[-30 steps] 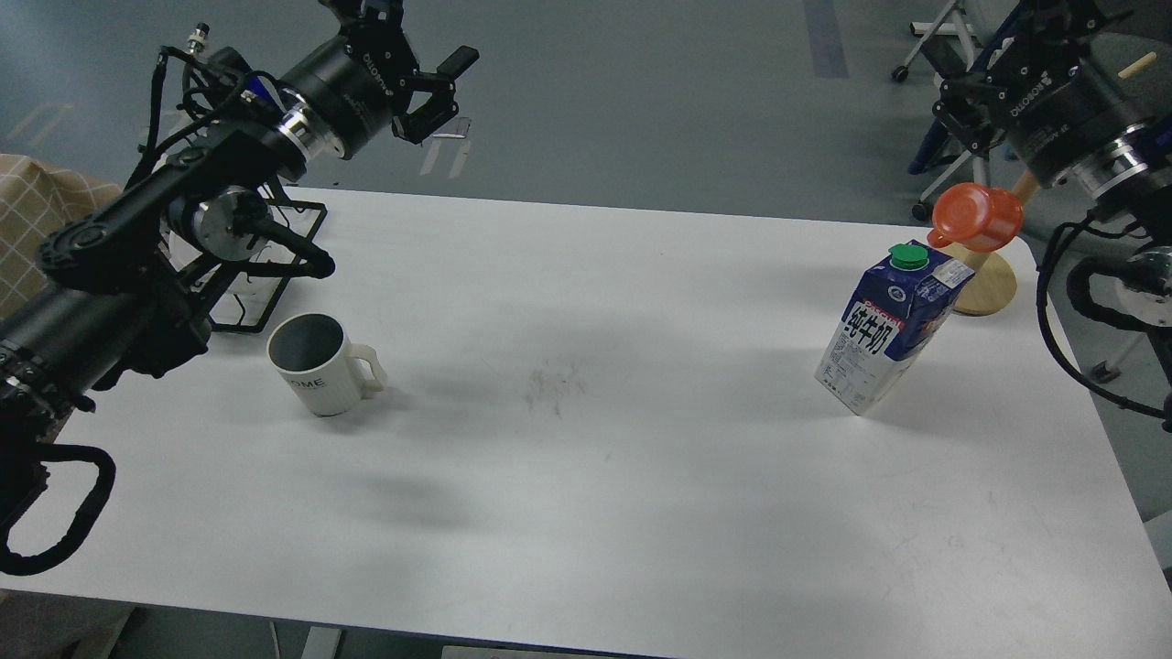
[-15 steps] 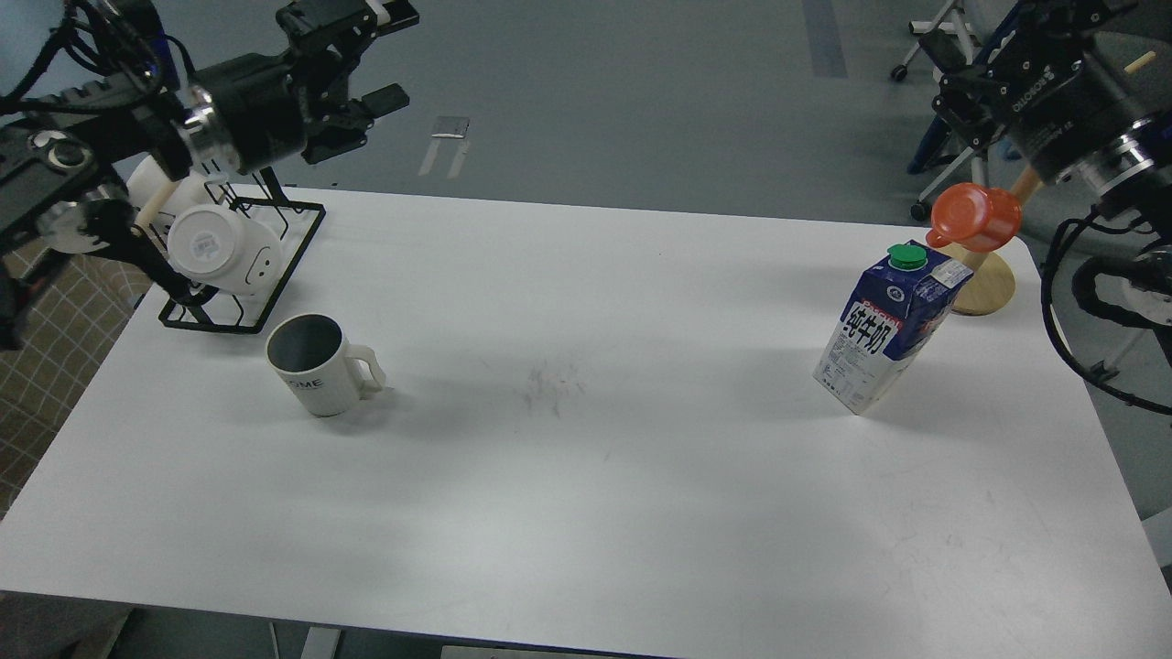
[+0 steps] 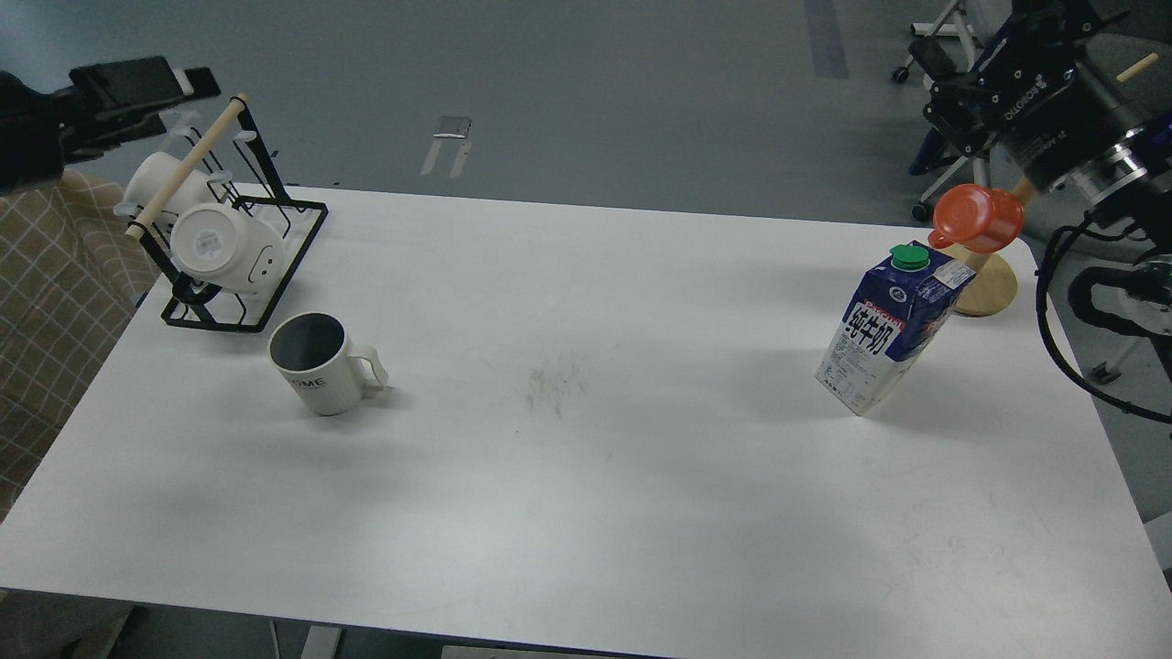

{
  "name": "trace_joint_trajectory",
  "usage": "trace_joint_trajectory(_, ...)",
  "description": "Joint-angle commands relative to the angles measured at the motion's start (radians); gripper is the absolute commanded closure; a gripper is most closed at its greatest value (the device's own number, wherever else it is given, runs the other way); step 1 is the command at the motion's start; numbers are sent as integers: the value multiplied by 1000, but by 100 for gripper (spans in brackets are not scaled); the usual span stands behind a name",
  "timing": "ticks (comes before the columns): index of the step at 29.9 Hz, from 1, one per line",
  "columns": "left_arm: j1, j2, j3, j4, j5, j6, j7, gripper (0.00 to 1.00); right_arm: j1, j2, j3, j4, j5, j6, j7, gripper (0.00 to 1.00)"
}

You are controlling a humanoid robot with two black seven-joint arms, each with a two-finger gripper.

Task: Place cup and milk with both arms
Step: 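Lower the left gripper toward the white mug's rim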

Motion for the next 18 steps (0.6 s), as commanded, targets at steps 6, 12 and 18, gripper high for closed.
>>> trace_joint_trajectory(6, 95, 36, 40, -101, 148, 0, -6, 1, -13, 0, 2, 2, 0, 0, 0, 0)
trace_joint_trajectory(12, 111, 36, 101, -114, 190, 0, -4, 1, -25, 1, 2, 17, 0, 0, 0, 0)
trace_joint_trajectory(18, 129, -27, 121, -100, 334, 0, -4, 1, -43, 3, 7, 30, -3, -2, 0, 0)
